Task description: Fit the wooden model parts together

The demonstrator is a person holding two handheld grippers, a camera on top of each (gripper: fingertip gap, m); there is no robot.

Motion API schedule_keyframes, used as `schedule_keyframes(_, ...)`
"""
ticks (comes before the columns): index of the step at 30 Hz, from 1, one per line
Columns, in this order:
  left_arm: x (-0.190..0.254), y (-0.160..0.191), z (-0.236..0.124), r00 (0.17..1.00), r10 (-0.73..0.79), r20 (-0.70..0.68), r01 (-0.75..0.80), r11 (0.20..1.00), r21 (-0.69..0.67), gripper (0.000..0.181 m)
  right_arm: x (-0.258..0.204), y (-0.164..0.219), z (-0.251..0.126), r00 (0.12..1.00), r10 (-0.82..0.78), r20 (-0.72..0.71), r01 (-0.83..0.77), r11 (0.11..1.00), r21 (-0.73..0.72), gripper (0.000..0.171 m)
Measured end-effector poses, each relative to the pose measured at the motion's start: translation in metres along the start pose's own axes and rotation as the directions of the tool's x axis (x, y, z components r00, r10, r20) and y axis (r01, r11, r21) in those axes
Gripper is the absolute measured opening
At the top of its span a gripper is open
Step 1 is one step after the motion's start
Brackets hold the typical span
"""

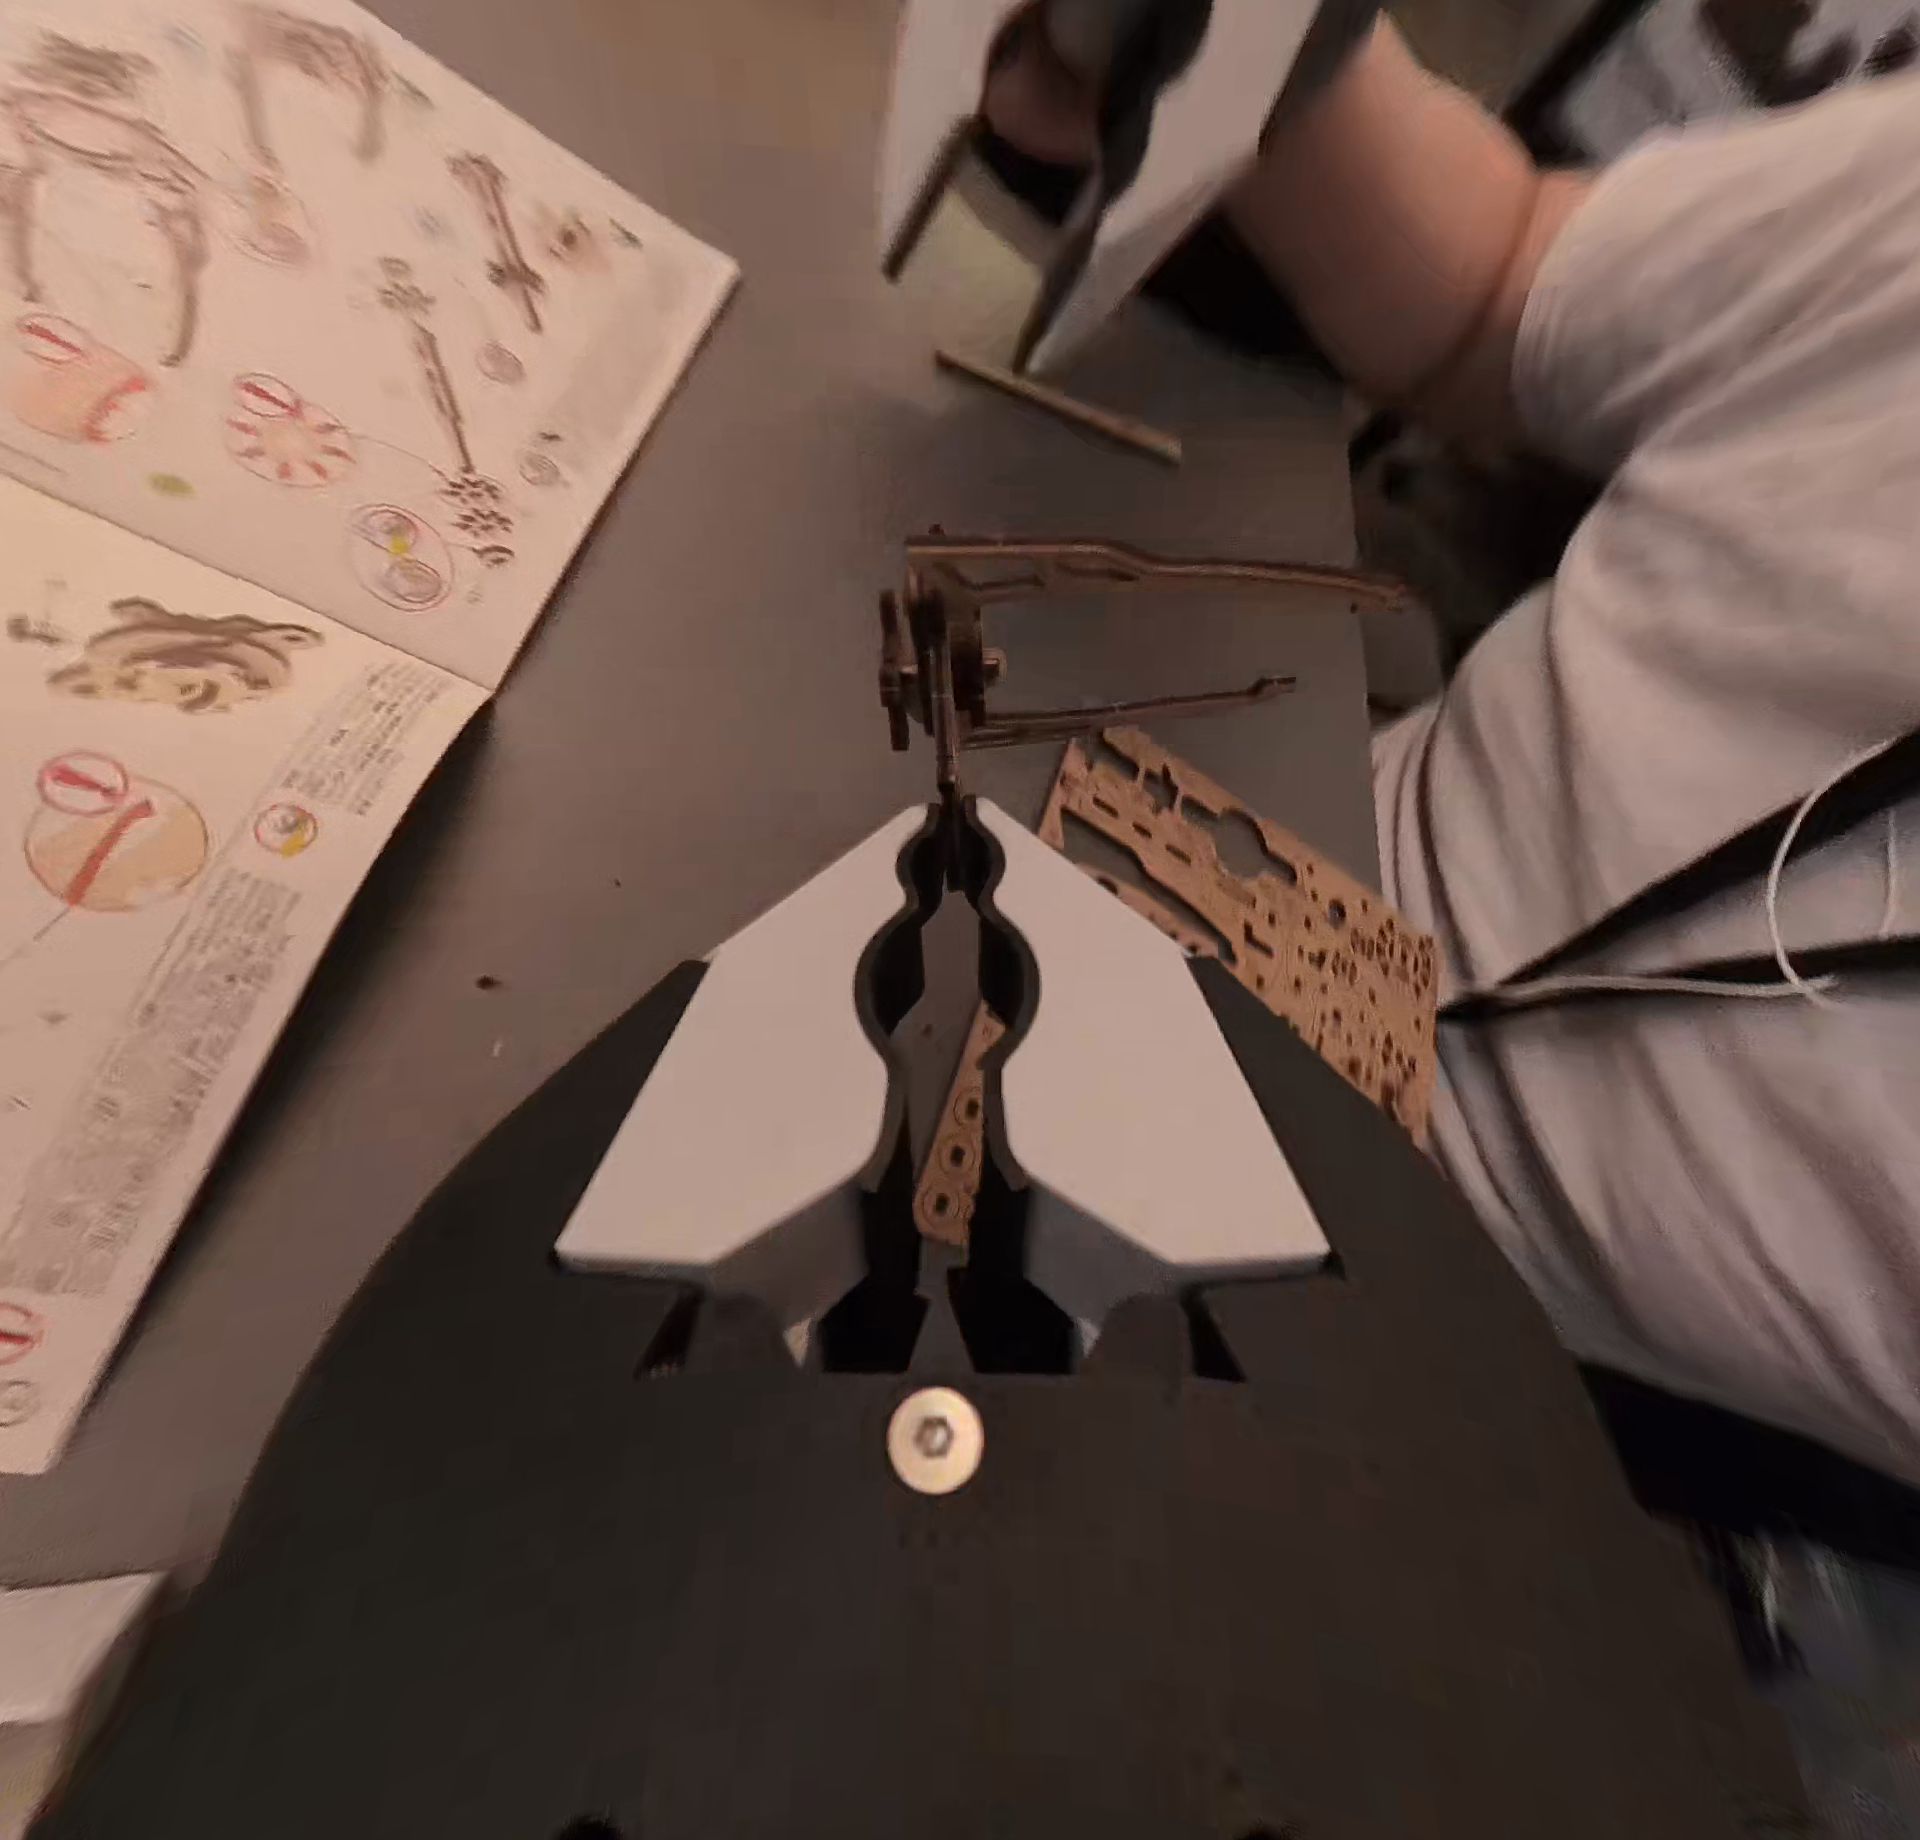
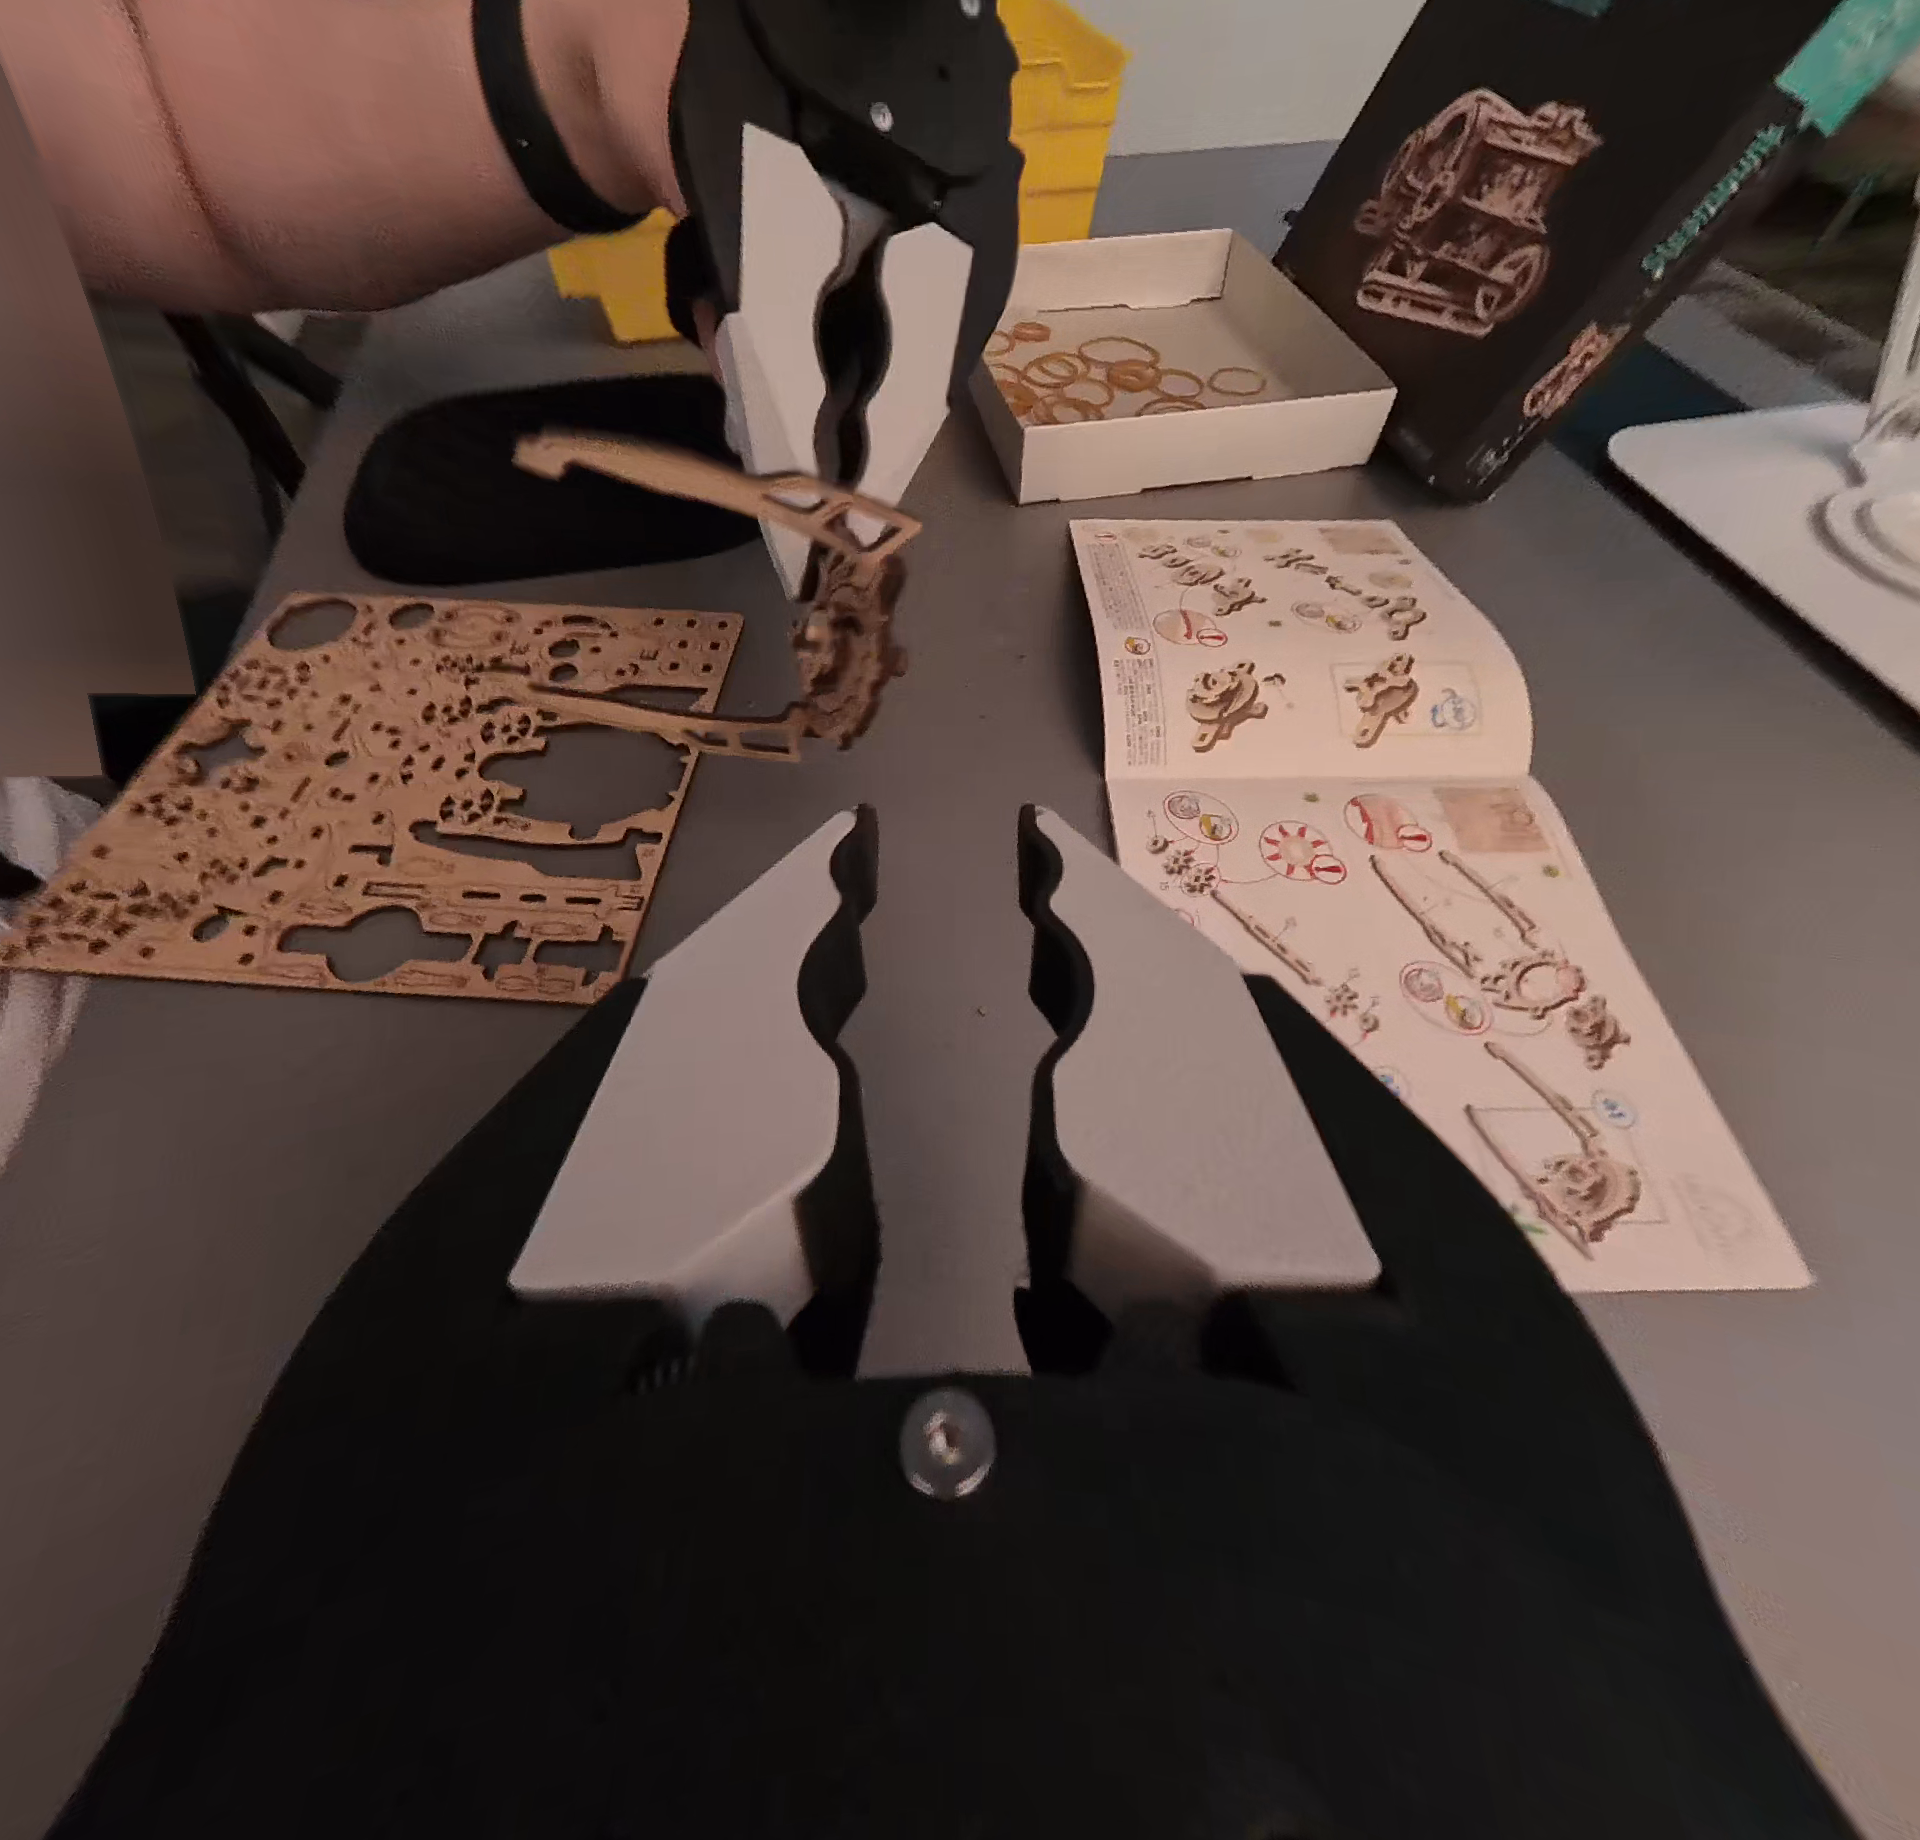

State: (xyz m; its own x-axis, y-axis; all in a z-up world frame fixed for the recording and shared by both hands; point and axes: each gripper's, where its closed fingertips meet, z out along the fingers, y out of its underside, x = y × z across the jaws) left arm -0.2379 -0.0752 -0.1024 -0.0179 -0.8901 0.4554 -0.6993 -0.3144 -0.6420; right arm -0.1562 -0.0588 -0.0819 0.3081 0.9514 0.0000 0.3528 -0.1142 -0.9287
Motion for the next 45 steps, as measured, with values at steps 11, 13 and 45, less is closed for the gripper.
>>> schedule_keyframes(11,-0.025,-0.002,0.001,0.968,0.164,-0.187,-0.249,0.638,-0.729,0.000,0.005,0.006,-0.004,0.987,0.123,0.106,-0.127,0.991,0.033,0.025)
schedule_keyframes(13,-0.023,-0.003,0.003,0.954,0.190,-0.233,-0.301,0.569,-0.766,0.000,0.005,0.010,-0.001,0.977,0.172,0.128,-0.176,0.984,0.020,0.025)
schedule_keyframes(45,-0.002,-0.112,-0.013,0.967,-0.019,-0.253,0.225,0.526,0.820,0.000,0.049,-0.048,-0.059,0.925,0.356,0.133,-0.375,0.799,0.471,0.026)
